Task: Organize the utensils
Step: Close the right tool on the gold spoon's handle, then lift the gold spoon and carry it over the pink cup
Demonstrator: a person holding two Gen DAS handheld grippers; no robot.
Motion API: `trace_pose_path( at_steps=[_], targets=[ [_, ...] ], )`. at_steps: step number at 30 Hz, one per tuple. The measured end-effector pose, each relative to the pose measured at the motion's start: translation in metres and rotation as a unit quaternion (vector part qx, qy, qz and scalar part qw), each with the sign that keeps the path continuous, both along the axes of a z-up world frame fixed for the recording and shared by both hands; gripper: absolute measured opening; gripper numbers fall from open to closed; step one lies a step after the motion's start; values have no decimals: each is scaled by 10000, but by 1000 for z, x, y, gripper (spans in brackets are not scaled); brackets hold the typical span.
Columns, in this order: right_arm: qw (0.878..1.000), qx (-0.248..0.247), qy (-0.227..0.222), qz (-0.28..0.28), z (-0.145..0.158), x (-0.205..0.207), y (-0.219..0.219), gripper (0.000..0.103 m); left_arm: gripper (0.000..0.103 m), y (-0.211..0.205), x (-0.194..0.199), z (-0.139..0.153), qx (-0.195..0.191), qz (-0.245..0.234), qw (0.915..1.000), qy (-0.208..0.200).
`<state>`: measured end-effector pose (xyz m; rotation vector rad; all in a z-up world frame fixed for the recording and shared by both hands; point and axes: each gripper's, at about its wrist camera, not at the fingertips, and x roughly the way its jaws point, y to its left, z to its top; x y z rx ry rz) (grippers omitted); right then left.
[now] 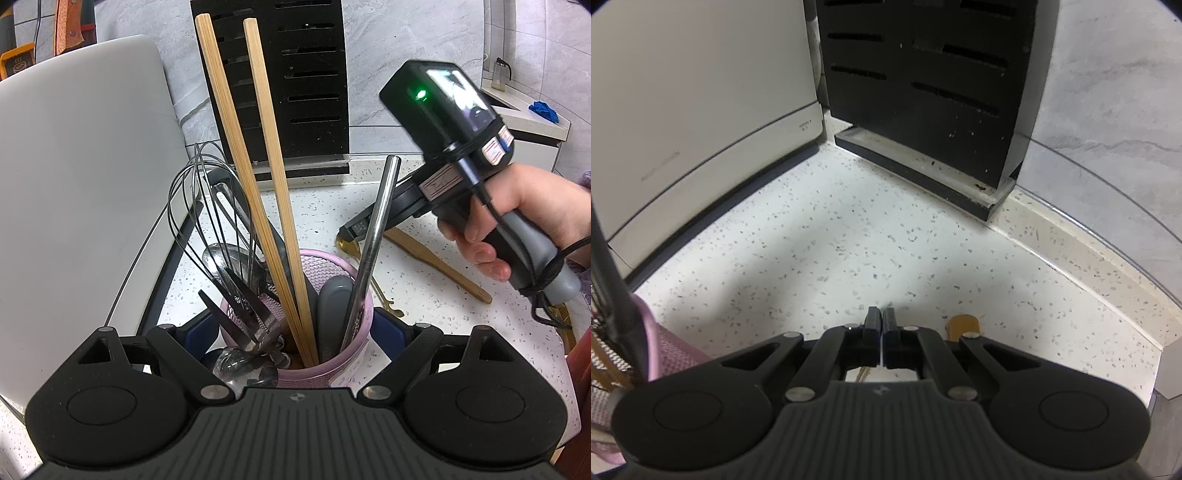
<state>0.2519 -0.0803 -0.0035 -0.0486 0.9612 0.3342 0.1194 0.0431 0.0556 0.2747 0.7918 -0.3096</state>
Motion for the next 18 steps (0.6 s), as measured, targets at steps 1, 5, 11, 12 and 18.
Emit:
trace_pose_path(
  at_steps=[1,5,11,12,18],
  targets=[
    [10000,36,-28,-7,3,-2,-1,0,102,0,0,0,0,2,10000,0],
    [9995,191,-254,-44,18,-12,-9,0,102,0,0,0,0,2,10000,1],
    [9930,304,-1119,-210,50,-40,-17,0,102,0,0,0,14,18,10000,-4],
    [9906,312,-1306,-246,56,-45,-18,0,102,0,0,0,17,21,10000,-6],
    [9711,557,-2284,-413,82,-72,-20,0,102,-1,0,-1,29,27,10000,-16]
  ],
)
